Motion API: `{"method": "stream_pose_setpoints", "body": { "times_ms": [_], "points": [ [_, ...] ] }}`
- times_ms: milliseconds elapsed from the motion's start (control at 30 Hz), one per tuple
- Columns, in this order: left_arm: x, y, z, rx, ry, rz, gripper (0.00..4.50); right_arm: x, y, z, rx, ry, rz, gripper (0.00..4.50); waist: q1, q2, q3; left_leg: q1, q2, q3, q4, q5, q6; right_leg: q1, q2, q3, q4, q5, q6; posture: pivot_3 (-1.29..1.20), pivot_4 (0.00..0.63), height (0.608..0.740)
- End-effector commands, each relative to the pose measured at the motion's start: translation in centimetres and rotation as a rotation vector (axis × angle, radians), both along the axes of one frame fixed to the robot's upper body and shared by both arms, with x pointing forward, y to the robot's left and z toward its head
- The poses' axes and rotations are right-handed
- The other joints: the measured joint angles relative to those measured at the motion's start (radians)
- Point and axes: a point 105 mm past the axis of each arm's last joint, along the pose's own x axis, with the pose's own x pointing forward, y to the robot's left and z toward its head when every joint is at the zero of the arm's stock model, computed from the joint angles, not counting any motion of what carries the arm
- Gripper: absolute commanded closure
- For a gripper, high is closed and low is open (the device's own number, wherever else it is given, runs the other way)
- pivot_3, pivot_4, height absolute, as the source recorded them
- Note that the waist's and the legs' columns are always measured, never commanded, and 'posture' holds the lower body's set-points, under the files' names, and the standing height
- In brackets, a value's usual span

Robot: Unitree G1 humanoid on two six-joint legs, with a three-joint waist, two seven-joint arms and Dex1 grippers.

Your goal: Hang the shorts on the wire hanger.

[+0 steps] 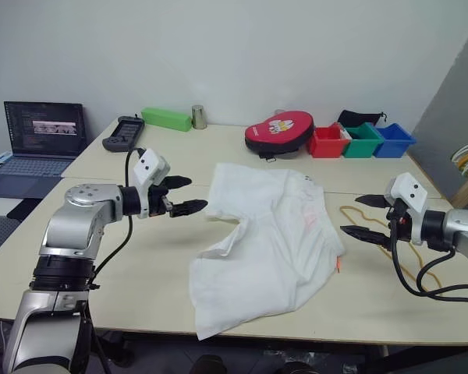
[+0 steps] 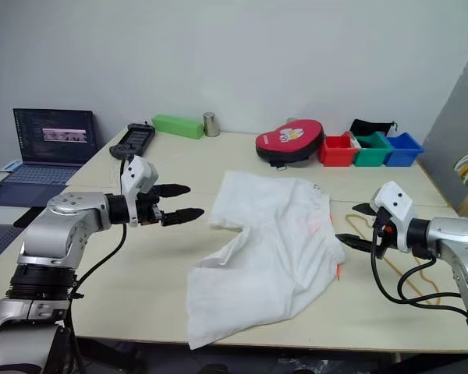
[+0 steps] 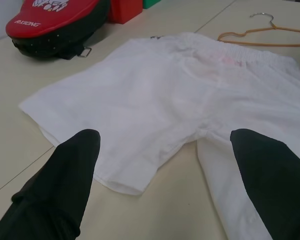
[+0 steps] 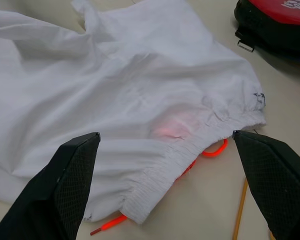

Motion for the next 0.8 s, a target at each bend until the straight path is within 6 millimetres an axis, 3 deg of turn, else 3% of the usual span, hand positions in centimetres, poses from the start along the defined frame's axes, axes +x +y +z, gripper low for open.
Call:
{"method": "stream_pose_setpoints", "body": {
  "times_ms": [33,267,500,800],
  "points": [
    [0.2,-0.7,1.0,-0.003,-0.049,-0.026,0.05,-0.1,-0.3,0.9,-0.02,-0.046,0.003,0.0,0.0,0.0,0.0,0.0,0.0,0.0,0.0,0.0,0.0,0.0,0.0,0.0,0.0,0.0,0.0,0.31,0.0,0.74],
    [-0.1,-1.4,1.3,-0.008,-0.054,-0.043,0.05,-0.2,-0.5,0.8,-0.032,-0.046,-0.001,0.0,-0.001,0.0,0.0,0.0,0.0,-0.003,0.0,0.0,0.0,0.001,0.0,-0.003,0.0,-0.001,-0.001,0.31,0.0,0.74],
    [-1.5,-3.0,0.1,0.029,-0.046,-0.107,0.05,-0.6,-0.5,-0.3,-0.106,-0.055,0.04,0.0,0.001,0.001,0.0,0.0,0.0,-0.007,0.0,0.0,0.0,0.003,0.0,-0.006,0.0,-0.002,-0.002,0.31,0.0,0.74],
    [-8.3,-7.8,-3.7,0.076,0.03,-0.451,0.05,-0.9,-0.3,-2.8,-0.284,-0.065,0.199,0.0,-0.002,0.002,0.001,0.001,0.0,-0.008,0.0,0.0,0.0,0.004,0.0,-0.007,0.001,-0.002,-0.003,0.3,0.0,0.74]
  ]
}}
